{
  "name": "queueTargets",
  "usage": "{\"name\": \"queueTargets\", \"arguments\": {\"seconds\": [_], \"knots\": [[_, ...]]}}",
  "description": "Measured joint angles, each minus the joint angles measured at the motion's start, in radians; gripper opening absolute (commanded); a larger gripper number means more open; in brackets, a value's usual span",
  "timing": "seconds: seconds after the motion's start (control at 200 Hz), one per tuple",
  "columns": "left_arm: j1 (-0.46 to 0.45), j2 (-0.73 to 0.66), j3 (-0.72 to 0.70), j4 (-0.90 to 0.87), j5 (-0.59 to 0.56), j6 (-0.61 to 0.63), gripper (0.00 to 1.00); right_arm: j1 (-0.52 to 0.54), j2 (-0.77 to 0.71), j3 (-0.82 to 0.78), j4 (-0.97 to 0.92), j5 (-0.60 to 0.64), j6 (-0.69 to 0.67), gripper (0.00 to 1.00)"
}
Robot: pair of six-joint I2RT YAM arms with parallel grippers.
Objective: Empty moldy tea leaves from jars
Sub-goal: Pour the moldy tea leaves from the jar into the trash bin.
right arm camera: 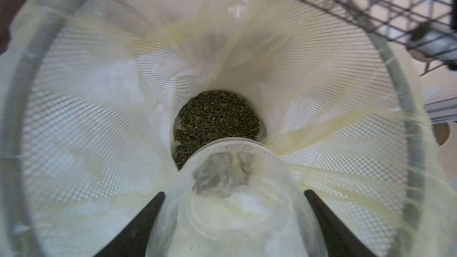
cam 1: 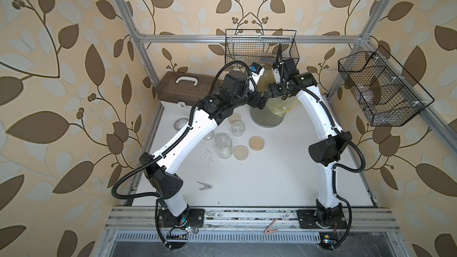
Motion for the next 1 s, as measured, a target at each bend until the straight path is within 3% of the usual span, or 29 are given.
{"name": "queueTargets", "arguments": {"seconds": [0.16, 0.23, 0.365, 0.515, 0.66, 1.0], "knots": [[0.019, 0.032, 0.012, 0.005, 0.073, 0.013, 0.99, 0.02, 0.042, 0.063, -0.027, 0.115, -0.014, 0.48], [0.021, 0.034, 0.008, 0.004, 0.093, 0.026, 0.99, 0.016, 0.041, 0.063, -0.037, 0.127, -0.001, 0.45], [0.048, 0.013, -0.063, 0.042, 0.126, 0.03, 0.99, -0.005, -0.002, -0.018, -0.012, 0.098, 0.069, 0.42], [0.097, 0.008, -0.119, 0.063, 0.154, 0.029, 0.99, -0.03, 0.028, 0.092, -0.052, 0.068, 0.116, 0.41], [0.13, -0.007, -0.154, 0.082, 0.167, 0.034, 0.99, -0.042, -0.021, 0.024, 0.025, 0.039, 0.168, 0.41], [0.132, -0.054, -0.164, 0.117, 0.215, 0.037, 0.99, -0.059, -0.023, 0.034, 0.066, -0.049, 0.209, 0.42]]}}
